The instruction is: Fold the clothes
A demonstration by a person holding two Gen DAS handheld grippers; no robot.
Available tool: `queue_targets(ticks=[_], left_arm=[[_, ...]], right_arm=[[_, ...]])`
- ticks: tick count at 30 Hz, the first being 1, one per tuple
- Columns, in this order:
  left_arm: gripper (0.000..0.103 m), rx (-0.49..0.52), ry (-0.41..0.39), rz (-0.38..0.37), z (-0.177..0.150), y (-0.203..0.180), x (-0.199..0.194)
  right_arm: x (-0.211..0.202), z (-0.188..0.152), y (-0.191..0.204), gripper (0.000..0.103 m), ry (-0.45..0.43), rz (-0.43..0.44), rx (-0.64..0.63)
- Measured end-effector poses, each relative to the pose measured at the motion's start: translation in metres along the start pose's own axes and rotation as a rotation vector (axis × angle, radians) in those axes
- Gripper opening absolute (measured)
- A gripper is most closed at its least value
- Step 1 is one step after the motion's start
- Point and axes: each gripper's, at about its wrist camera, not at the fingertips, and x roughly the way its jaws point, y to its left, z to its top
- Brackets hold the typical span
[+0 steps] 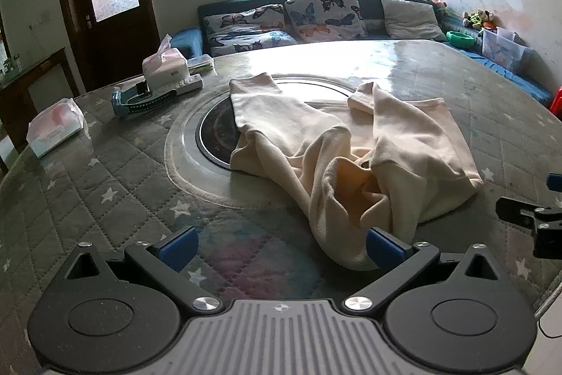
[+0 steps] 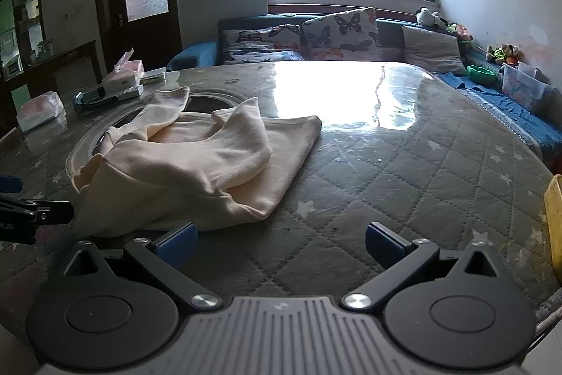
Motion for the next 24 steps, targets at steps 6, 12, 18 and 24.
queue_targets(ticks=[6, 12, 18, 24], left_arm=[[0.103, 0.003, 0.001, -0.006, 0.001, -0.002, 0.001], [0.103, 0.0, 0.004, -0.01, 0.002, -0.002, 0.002], [0.103, -0.004, 0.008, -0.013, 0.003, -0.002, 0.003], [0.103, -0.003, 0.007, -0.017, 0.006, -0.003, 0.004]], right_arm=[[0.001, 0.001, 0.006, 0.103, 0.001, 0.009, -0.007], [0.002, 0.003, 0.01, 0.103, 0.004, 0.013, -0.011], [0.004, 0.004, 0.012, 0.103, 0.012, 0.019, -0.01], [0.006, 0.006, 0.014, 0.103, 0.012, 0.026, -0.013]])
